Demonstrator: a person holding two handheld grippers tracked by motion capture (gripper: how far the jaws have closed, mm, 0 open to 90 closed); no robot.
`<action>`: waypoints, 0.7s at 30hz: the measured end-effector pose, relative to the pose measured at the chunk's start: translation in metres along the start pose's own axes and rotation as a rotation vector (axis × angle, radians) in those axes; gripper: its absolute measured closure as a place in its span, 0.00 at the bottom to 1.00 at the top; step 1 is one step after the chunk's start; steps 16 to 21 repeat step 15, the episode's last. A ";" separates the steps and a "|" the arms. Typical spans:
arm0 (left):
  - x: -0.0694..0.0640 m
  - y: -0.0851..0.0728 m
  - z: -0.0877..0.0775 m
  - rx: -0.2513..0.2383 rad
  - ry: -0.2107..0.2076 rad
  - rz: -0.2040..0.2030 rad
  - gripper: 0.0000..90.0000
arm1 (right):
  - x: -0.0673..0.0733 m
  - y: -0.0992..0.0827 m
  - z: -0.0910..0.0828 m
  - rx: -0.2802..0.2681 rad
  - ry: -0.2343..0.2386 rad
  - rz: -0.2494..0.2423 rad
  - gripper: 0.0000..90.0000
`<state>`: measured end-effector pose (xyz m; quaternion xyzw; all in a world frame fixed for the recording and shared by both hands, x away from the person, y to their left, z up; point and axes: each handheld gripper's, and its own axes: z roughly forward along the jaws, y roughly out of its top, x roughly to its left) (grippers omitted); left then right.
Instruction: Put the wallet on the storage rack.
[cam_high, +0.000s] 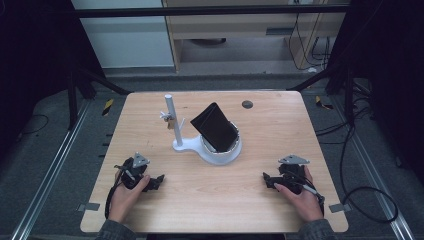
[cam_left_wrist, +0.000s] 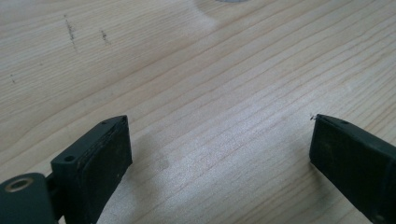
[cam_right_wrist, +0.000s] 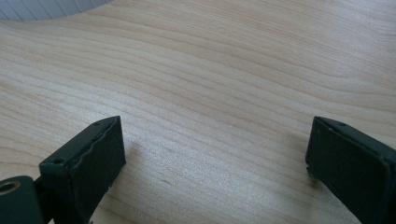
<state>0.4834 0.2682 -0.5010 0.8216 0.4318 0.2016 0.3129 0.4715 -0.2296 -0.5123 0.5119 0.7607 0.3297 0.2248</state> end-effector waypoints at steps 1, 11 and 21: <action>0.000 0.000 0.001 0.006 -0.001 0.003 0.06 | 0.000 0.000 0.000 0.000 0.000 0.000 0.05; 0.002 -0.005 0.006 -0.032 -0.029 -0.026 0.00 | 0.001 0.000 0.000 0.001 0.007 -0.001 0.05; 0.002 -0.005 0.006 -0.032 -0.030 -0.028 0.00 | 0.001 0.000 0.000 0.000 0.008 -0.001 0.05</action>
